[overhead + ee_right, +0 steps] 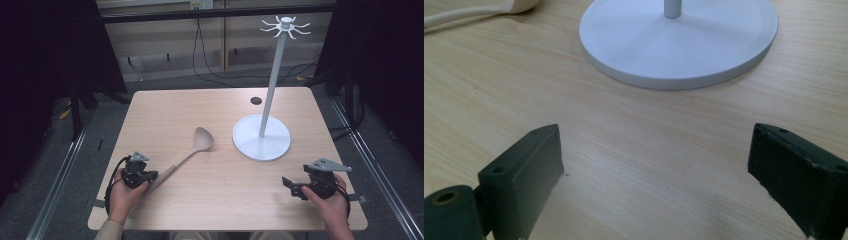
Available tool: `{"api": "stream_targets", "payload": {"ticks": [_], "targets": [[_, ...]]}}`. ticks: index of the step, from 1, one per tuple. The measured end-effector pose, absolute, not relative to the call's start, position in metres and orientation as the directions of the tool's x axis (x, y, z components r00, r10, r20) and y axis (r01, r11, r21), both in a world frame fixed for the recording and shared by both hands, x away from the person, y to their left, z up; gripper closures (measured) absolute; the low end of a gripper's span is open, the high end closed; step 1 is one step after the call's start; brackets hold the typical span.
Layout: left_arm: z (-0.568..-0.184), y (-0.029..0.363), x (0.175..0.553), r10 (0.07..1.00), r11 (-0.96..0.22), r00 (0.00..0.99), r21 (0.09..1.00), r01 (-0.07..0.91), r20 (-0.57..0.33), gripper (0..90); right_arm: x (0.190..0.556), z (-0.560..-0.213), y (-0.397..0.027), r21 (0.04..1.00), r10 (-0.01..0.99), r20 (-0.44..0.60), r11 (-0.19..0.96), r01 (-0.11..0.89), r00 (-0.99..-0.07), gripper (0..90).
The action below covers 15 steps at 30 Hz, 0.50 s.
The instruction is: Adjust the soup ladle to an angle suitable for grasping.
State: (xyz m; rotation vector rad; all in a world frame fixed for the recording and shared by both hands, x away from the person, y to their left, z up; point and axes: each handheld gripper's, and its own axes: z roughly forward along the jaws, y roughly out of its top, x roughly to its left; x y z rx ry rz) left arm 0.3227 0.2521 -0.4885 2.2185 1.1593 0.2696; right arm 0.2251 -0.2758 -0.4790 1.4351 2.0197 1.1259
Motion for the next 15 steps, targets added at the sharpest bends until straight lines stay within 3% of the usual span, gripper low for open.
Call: {"api": "stream_targets", "payload": {"ticks": [15], "targets": [[-0.4895,0.2444,0.3287,0.788,-0.426,0.604,0.606,0.671,-0.115,90.0,0.2244,-0.4786,-0.2755,0.805,0.918,0.115,0.139,0.577,-0.381,7.1]]}}
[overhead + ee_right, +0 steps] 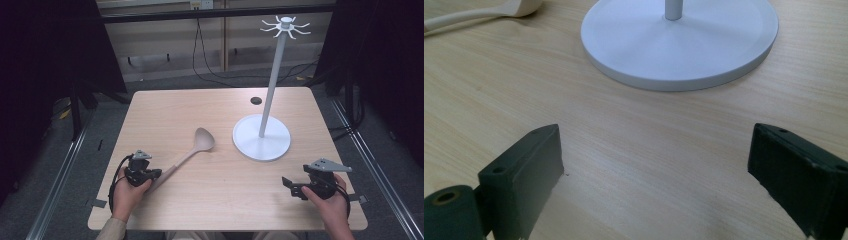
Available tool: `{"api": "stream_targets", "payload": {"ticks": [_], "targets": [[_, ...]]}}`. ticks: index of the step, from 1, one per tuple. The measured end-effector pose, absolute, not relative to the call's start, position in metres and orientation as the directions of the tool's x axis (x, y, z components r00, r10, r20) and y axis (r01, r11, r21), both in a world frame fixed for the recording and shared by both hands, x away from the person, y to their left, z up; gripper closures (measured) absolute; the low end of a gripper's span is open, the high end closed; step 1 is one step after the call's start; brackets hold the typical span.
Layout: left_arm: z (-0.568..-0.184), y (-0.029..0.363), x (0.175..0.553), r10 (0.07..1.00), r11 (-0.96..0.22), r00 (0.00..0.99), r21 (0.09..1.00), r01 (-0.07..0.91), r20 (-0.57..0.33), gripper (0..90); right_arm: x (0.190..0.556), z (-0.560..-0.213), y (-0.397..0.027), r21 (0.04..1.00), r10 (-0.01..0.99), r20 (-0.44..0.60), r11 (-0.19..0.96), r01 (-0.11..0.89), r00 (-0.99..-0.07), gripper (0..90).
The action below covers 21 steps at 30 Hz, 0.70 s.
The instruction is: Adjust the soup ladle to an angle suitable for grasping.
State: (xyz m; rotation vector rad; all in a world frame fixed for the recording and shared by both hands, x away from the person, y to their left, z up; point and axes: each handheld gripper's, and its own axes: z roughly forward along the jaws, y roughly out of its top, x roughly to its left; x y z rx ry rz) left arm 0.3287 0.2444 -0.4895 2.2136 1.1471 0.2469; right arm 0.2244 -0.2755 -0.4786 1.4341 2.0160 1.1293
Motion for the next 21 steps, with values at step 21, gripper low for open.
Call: {"api": "stream_targets", "payload": {"ticks": [21], "targets": [[-0.488,0.202,0.336,0.714,-0.504,0.689,0.590,0.630,-0.125,90.0,0.223,-0.481,-0.269,0.798,0.910,0.105,0.163,0.580,-0.401,7.1]]}}
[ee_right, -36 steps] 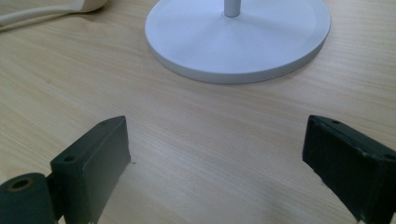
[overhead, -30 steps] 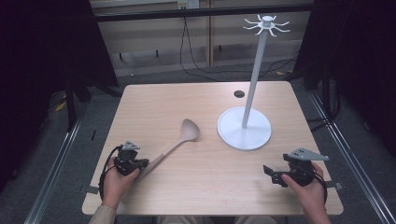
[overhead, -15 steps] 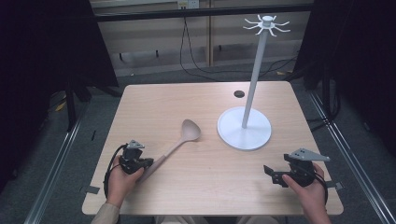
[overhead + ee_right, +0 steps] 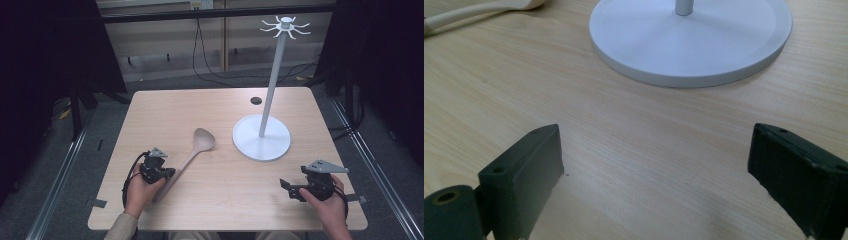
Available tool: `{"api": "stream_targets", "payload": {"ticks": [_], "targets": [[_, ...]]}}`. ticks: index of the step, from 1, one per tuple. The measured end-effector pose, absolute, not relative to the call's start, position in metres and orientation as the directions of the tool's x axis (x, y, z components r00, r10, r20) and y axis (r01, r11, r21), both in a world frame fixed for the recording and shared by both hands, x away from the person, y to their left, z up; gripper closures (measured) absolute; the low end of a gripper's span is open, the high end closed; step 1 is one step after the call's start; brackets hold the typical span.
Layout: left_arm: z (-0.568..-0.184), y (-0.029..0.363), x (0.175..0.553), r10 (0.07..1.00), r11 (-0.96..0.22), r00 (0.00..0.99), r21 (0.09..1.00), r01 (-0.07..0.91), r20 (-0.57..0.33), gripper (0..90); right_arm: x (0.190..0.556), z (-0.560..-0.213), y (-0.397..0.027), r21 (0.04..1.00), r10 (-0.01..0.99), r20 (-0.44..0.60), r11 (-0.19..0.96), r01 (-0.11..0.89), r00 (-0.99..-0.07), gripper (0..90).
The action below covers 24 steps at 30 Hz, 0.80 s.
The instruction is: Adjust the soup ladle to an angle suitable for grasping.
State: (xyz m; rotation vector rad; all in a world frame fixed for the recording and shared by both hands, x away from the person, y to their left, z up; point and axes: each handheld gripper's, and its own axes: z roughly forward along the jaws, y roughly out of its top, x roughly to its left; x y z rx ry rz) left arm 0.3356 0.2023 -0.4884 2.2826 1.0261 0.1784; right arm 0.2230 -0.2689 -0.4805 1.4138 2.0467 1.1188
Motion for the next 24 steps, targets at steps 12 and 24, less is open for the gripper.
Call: {"api": "stream_targets", "payload": {"ticks": [12,24], "targets": [[-0.488,0.175,0.332,0.675,-0.535,0.725,0.586,0.609,-0.137,90.0,0.223,-0.480,-0.271,0.802,0.909,0.105,0.163,0.575,-0.403,7.2],[-0.487,0.148,0.327,0.630,-0.587,0.768,0.576,0.569,-0.117,90.0,0.224,-0.478,-0.274,0.807,0.909,0.113,0.152,0.571,-0.401,7.2]]}}
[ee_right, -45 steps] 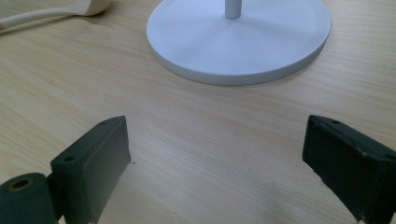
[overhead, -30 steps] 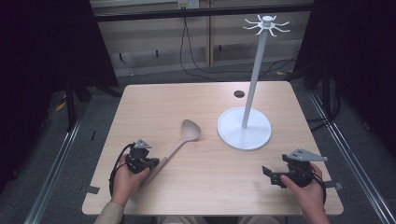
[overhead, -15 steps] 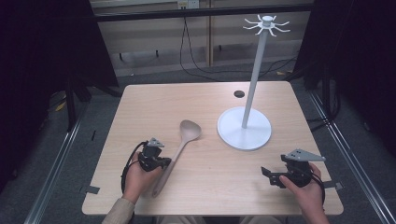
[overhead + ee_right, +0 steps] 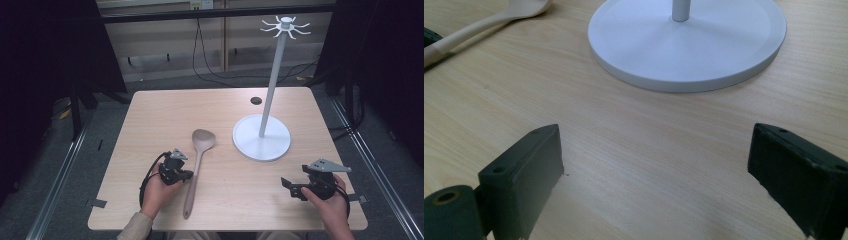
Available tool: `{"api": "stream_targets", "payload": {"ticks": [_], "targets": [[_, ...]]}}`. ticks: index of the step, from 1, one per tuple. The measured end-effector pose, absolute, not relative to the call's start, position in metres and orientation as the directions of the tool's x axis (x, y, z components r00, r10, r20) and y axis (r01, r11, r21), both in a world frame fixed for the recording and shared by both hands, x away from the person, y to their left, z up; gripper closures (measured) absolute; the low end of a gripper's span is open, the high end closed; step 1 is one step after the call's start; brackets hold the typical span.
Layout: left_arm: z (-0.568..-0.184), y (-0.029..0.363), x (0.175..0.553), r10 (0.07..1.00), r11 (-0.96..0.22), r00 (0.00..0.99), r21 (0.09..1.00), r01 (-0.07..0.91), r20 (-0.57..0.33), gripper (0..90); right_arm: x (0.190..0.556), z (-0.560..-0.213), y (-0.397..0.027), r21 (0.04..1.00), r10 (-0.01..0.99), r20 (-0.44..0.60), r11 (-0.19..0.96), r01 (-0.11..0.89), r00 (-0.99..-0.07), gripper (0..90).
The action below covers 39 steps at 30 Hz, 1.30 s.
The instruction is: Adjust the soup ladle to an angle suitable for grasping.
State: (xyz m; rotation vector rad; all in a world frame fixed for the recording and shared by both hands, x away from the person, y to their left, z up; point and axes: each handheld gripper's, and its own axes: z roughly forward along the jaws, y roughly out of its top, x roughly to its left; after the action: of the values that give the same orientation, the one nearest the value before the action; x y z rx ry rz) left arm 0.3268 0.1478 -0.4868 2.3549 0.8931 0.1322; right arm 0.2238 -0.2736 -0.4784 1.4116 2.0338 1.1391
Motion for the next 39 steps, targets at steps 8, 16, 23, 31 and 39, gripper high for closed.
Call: {"api": "stream_targets", "payload": {"ticks": [8,16,23,31,39], "targets": [[-0.487,0.128,0.325,0.600,-0.609,0.792,0.580,0.540,-0.108,90.0,0.224,-0.477,-0.273,0.808,0.906,0.106,0.160,0.566,-0.409,7.2],[-0.486,0.117,0.323,0.579,-0.612,0.807,0.593,0.523,-0.115,90.0,0.224,-0.477,-0.274,0.810,0.908,0.109,0.155,0.565,-0.405,7.2],[-0.485,0.109,0.323,0.564,-0.618,0.818,0.597,0.511,-0.115,90.0,0.224,-0.477,-0.273,0.810,0.908,0.108,0.157,0.565,-0.406,7.2],[-0.485,0.103,0.325,0.551,-0.614,0.825,0.608,0.504,-0.126,89.4,0.222,-0.477,-0.274,0.809,0.907,0.105,0.160,0.565,-0.407,7.2],[-0.486,0.094,0.325,0.529,-0.633,0.842,0.611,0.475,-0.106,88.0,0.219,-0.477,-0.277,0.810,0.912,0.103,0.154,0.566,-0.396,7.2]]}}
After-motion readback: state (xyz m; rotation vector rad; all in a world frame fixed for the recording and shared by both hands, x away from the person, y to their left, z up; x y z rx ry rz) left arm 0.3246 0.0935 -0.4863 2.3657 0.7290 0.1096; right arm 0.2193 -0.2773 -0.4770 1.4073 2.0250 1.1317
